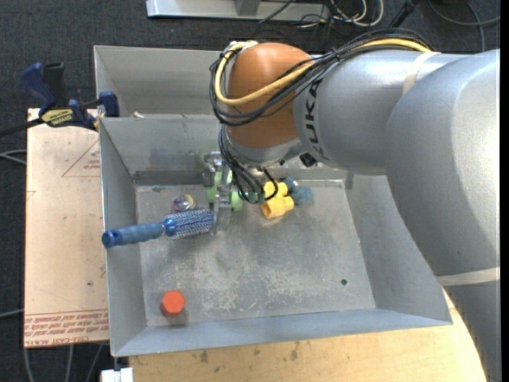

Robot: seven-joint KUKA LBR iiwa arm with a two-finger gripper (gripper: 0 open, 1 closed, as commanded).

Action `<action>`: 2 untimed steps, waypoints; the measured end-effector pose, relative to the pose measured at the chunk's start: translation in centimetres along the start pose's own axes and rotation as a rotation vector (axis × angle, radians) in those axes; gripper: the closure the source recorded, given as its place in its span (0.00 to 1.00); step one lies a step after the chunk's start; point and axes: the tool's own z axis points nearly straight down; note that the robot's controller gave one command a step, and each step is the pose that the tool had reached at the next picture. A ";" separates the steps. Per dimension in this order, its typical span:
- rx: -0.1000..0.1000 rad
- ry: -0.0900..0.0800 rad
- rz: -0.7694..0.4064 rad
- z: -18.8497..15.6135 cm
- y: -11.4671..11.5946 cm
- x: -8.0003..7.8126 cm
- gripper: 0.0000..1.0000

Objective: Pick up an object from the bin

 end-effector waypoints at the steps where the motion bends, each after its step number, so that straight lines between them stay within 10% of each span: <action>1: -0.003 -0.006 0.049 6.8 6.0 2.6 0.00; 2: -0.001 -0.010 0.057 6.5 5.5 2.4 1.00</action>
Offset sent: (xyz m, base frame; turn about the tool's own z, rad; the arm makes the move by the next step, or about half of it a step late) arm -0.0266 0.0554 -0.0675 0.0569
